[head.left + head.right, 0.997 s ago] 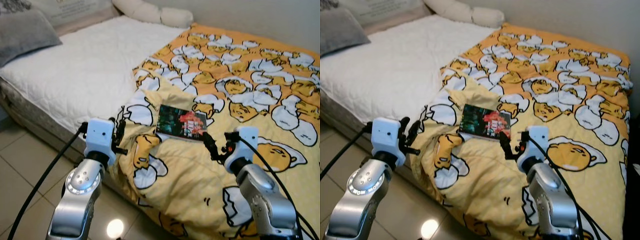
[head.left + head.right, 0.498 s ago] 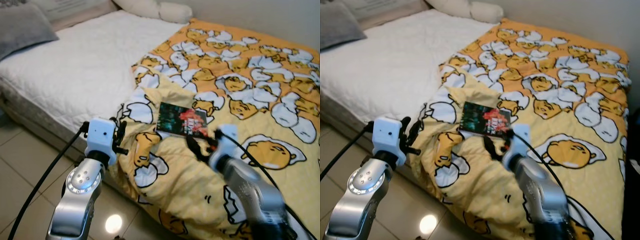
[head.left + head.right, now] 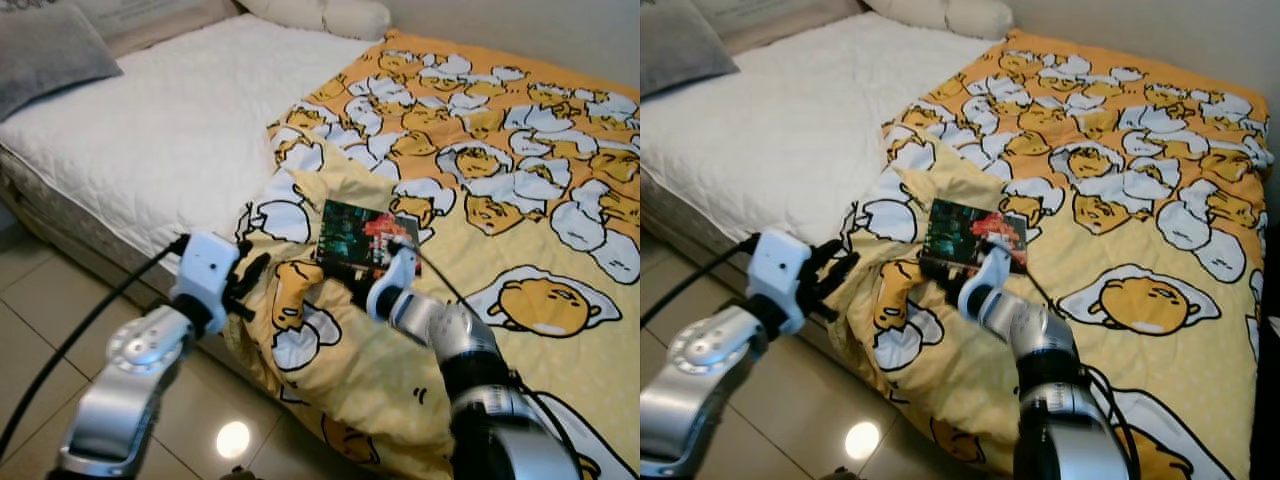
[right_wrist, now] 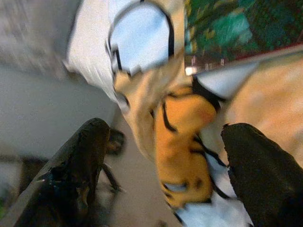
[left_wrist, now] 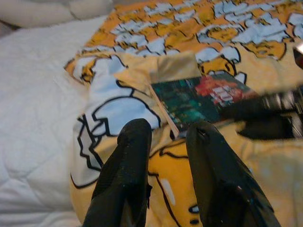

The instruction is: Clean up the room

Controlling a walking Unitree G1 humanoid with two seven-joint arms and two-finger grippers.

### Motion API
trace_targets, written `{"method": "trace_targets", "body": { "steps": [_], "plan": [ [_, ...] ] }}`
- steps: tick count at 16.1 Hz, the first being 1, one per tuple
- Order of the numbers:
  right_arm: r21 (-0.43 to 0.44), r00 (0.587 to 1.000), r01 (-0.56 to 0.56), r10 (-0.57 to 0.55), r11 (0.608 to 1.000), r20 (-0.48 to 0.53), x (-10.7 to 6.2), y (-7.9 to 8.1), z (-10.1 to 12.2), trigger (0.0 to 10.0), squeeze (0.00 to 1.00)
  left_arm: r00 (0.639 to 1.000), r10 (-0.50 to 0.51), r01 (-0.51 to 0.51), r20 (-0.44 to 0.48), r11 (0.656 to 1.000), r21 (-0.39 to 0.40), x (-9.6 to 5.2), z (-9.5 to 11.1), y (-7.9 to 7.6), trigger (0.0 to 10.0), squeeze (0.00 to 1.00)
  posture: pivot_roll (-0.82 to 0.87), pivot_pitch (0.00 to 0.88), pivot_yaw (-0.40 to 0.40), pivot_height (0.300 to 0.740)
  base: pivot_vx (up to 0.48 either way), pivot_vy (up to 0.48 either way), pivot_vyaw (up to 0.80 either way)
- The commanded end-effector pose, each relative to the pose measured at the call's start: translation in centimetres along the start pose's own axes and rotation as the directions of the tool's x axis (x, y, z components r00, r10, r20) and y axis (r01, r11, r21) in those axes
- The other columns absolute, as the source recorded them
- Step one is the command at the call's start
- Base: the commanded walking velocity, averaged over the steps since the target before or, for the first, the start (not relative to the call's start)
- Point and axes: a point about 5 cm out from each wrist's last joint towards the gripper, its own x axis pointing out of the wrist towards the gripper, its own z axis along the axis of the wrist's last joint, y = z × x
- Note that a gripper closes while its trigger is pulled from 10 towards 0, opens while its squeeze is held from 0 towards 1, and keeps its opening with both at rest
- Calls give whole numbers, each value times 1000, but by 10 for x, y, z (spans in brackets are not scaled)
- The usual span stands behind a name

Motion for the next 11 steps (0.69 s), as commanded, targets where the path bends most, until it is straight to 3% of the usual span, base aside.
{"method": "trace_targets", "body": {
  "steps": [1,3,4,5,7,9,11],
  "plan": [
    [61,999,9,-11,998,32,0,-4,5,10000,0,1000,-14,14,3,1000,-7,-5,3,2,10000,0,82,85,-22,740,0,0,0],
    [149,997,18,-30,989,77,3,-7,12,10000,0,998,-60,60,1,998,-20,-10,6,1,10000,0,102,129,-15,740,0,0,0],
    [188,995,32,-50,982,88,3,-9,15,10000,0,996,-91,91,6,995,-49,-13,8,-1,10000,914,107,146,-11,740,0,0,0],
    [196,995,37,-55,980,89,4,-9,15,10000,0,995,-98,99,7,994,-54,-13,9,-1,10000,1000,107,146,-11,740,0,0,0],
    [249,988,65,-96,966,117,6,-11,18,10000,0,991,-137,137,7,989,-47,-16,14,-3,10000,1000,116,184,0,740,0,0,0],
    [341,977,15,-86,940,196,7,-7,29,10000,0,988,-155,156,10,987,-36,-18,19,-4,10000,1000,139,226,1,740,0,0,0],
    [379,970,-4,-88,926,225,6,-6,34,10000,0,985,-173,173,12,984,-37,-20,22,-6,10000,1000,152,243,-6,740,0,0,0]
  ]
}}
